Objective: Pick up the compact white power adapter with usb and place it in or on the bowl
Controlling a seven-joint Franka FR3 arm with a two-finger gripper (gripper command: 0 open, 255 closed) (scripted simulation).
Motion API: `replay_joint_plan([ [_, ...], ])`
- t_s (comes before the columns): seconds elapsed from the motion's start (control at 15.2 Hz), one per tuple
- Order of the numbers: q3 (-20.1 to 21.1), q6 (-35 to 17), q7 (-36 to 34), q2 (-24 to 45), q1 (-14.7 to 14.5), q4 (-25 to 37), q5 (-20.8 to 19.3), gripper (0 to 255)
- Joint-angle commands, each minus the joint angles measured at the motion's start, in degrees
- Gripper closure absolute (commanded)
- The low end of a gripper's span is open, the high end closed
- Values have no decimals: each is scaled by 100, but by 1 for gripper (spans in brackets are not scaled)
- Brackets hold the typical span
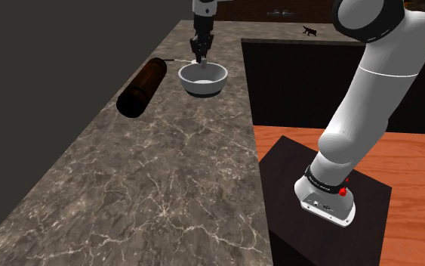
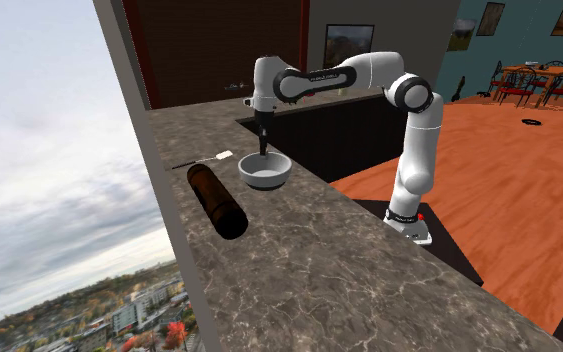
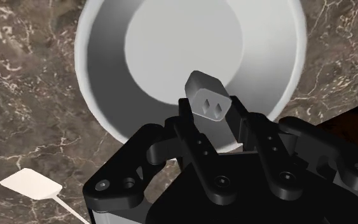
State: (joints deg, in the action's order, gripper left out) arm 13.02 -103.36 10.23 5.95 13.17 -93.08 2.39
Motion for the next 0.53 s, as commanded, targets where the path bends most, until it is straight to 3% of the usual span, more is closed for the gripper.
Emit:
replay_joint_plan([
  [0.0, 0, -143, 4, 7, -1, -134, 0, 255],
  [0.46, -1, -311, 14, 3, 1, -306, 3, 255],
])
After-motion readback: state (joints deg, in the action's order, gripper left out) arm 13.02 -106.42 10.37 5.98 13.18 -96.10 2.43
